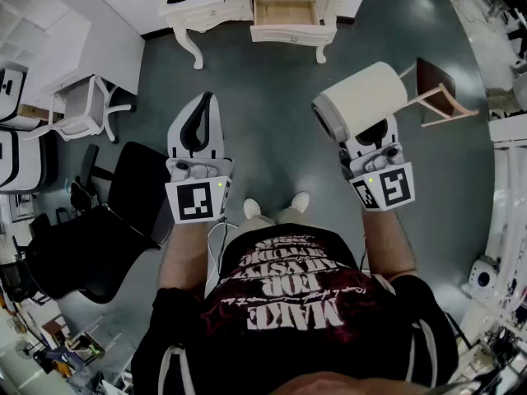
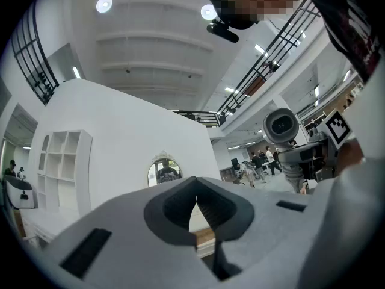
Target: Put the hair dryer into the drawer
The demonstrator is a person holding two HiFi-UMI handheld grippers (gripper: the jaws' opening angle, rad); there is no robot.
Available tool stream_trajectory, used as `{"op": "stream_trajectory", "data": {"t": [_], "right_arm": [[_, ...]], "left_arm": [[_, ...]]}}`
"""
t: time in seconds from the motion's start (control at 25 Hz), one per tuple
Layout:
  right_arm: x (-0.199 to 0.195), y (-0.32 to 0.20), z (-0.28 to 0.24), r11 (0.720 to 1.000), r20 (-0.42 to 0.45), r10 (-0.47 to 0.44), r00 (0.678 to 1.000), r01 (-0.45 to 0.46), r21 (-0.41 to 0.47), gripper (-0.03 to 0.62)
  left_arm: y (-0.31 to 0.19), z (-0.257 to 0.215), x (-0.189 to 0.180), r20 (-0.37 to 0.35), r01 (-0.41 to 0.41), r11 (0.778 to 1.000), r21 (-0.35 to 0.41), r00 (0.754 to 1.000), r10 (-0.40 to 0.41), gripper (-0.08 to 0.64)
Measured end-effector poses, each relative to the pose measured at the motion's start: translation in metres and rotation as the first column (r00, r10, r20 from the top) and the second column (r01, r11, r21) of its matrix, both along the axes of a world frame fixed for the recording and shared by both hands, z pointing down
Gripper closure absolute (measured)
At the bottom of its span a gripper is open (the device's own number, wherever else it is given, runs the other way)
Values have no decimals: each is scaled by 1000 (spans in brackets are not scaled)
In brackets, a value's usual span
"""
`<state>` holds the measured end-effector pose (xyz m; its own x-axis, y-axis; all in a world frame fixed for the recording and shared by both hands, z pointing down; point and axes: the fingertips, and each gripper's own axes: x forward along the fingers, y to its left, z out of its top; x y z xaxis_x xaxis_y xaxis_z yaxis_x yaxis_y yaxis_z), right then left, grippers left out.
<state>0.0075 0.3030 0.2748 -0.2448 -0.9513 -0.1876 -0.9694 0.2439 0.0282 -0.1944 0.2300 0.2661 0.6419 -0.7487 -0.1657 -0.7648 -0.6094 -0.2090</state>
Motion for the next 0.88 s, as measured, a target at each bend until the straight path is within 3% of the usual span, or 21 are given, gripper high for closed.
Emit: {"op": "stream_trajectory", "data": {"t": [0.4,0.88], "right_arm": [[-58,10,16,998,66,-11,998,15,-54,362],[-107,4,18,995,-14,58,998,-59,-79,362]], "left_arm": [[5,5,-53,-13,-40,998,-42,999,39,557],[-7,17,-99,-59,-82,994,-70,995,78,557]]}}
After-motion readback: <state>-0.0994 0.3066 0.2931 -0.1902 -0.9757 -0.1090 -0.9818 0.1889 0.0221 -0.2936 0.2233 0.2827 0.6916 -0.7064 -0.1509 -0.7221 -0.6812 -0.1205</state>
